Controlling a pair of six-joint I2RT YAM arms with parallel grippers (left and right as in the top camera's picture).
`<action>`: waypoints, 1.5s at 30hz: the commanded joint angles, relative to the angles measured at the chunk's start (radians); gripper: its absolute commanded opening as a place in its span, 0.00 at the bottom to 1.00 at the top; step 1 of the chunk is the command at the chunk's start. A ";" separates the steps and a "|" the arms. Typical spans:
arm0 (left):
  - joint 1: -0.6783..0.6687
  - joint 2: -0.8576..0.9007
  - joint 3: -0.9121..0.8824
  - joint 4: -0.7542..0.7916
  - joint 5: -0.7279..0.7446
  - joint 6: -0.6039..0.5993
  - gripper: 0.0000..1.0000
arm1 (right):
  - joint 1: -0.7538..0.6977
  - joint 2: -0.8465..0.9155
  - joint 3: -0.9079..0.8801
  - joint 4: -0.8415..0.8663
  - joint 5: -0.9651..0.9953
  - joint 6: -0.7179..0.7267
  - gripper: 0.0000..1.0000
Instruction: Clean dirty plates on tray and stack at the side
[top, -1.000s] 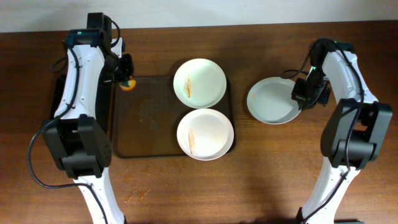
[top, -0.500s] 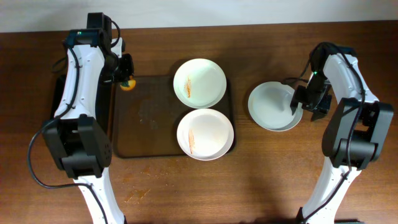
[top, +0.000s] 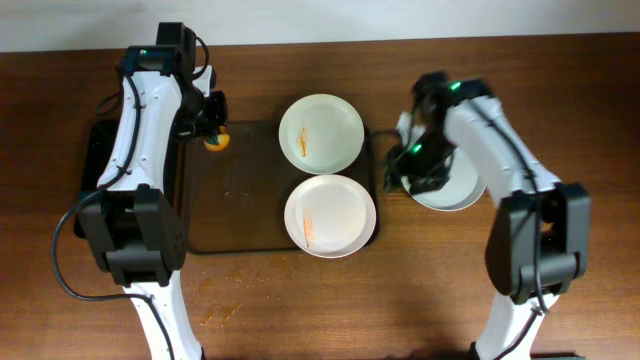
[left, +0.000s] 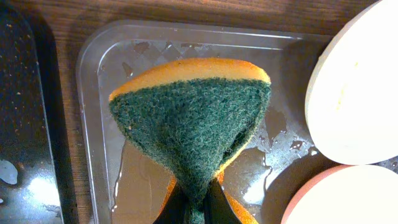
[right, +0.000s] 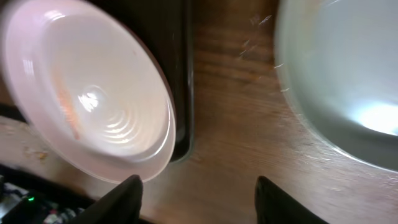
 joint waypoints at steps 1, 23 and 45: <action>0.004 0.005 -0.007 0.005 -0.016 0.009 0.01 | 0.054 -0.003 -0.100 0.089 0.045 0.143 0.55; 0.004 0.005 -0.007 0.048 -0.037 0.009 0.01 | 0.259 -0.010 -0.185 0.204 0.257 0.355 0.28; 0.004 0.005 -0.007 0.048 -0.037 0.009 0.01 | 0.443 -0.010 -0.130 0.353 0.197 0.625 0.04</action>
